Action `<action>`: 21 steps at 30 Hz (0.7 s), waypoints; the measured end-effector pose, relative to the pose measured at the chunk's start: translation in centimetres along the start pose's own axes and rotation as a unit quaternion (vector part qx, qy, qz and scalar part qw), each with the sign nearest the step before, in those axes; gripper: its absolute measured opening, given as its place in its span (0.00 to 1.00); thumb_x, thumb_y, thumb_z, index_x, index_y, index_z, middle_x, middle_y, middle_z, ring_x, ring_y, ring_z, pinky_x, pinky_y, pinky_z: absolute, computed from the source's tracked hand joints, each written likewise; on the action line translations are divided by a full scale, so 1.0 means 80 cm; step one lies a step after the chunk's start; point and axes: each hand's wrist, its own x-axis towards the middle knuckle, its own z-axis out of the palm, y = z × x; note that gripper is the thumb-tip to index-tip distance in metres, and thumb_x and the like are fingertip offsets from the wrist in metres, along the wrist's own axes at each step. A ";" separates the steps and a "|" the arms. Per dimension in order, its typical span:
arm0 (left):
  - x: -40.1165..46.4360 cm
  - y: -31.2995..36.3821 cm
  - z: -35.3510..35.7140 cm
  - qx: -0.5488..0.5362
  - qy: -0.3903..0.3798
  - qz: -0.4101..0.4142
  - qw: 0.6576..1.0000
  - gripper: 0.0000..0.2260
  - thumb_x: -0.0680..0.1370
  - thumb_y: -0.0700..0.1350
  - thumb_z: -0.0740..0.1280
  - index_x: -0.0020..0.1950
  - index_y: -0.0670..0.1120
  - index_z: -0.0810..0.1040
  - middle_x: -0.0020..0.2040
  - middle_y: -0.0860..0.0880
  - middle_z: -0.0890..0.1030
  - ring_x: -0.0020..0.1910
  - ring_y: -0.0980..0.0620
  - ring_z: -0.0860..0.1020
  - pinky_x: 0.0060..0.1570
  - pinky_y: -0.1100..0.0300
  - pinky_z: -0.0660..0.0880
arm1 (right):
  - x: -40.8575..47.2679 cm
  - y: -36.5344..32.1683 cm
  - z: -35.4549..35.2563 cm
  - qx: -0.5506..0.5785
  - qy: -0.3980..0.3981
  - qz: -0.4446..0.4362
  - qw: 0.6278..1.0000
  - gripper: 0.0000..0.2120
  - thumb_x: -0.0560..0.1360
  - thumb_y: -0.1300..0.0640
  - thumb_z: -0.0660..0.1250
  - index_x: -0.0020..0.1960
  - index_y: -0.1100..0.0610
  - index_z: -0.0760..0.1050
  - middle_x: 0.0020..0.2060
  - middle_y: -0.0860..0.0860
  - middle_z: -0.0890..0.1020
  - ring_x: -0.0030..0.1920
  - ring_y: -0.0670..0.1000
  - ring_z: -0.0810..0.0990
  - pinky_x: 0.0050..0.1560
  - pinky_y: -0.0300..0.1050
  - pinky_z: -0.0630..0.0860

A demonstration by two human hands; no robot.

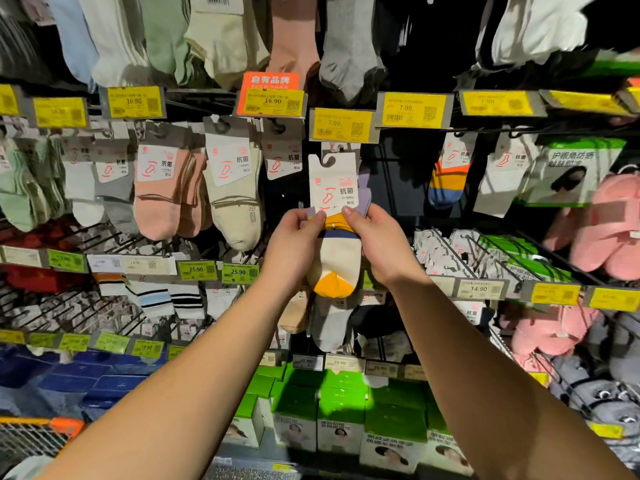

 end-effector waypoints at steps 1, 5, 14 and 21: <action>0.004 0.002 0.001 0.002 0.000 -0.001 1.000 0.11 0.80 0.52 0.67 0.56 0.46 0.79 0.52 0.43 0.84 0.47 0.49 0.80 0.49 0.52 0.75 | 0.004 -0.002 0.000 0.000 0.005 0.000 1.000 0.15 0.81 0.54 0.66 0.66 0.55 0.77 0.58 0.50 0.84 0.60 0.51 0.82 0.66 0.59 0.75; 0.017 0.009 0.005 -0.016 0.002 0.002 1.000 0.13 0.79 0.51 0.68 0.58 0.44 0.80 0.50 0.47 0.84 0.50 0.49 0.82 0.52 0.52 0.77 | 0.020 -0.009 0.000 0.005 0.023 0.004 1.000 0.08 0.81 0.54 0.66 0.59 0.52 0.79 0.55 0.51 0.86 0.57 0.53 0.84 0.64 0.61 0.77; 0.033 0.012 0.012 -0.027 -0.014 -0.009 0.999 0.14 0.77 0.52 0.69 0.57 0.45 0.80 0.49 0.48 0.85 0.48 0.48 0.84 0.54 0.45 0.78 | 0.040 -0.013 -0.006 0.030 0.037 0.018 0.999 0.11 0.80 0.56 0.67 0.62 0.57 0.78 0.52 0.52 0.86 0.53 0.54 0.86 0.60 0.58 0.80; 0.033 0.012 0.016 -0.010 -0.024 0.003 1.000 0.17 0.72 0.57 0.67 0.55 0.48 0.81 0.49 0.48 0.86 0.50 0.47 0.84 0.57 0.41 0.78 | 0.042 -0.004 -0.013 0.036 0.045 0.024 0.998 0.10 0.81 0.55 0.67 0.61 0.55 0.79 0.51 0.51 0.87 0.52 0.53 0.86 0.58 0.57 0.81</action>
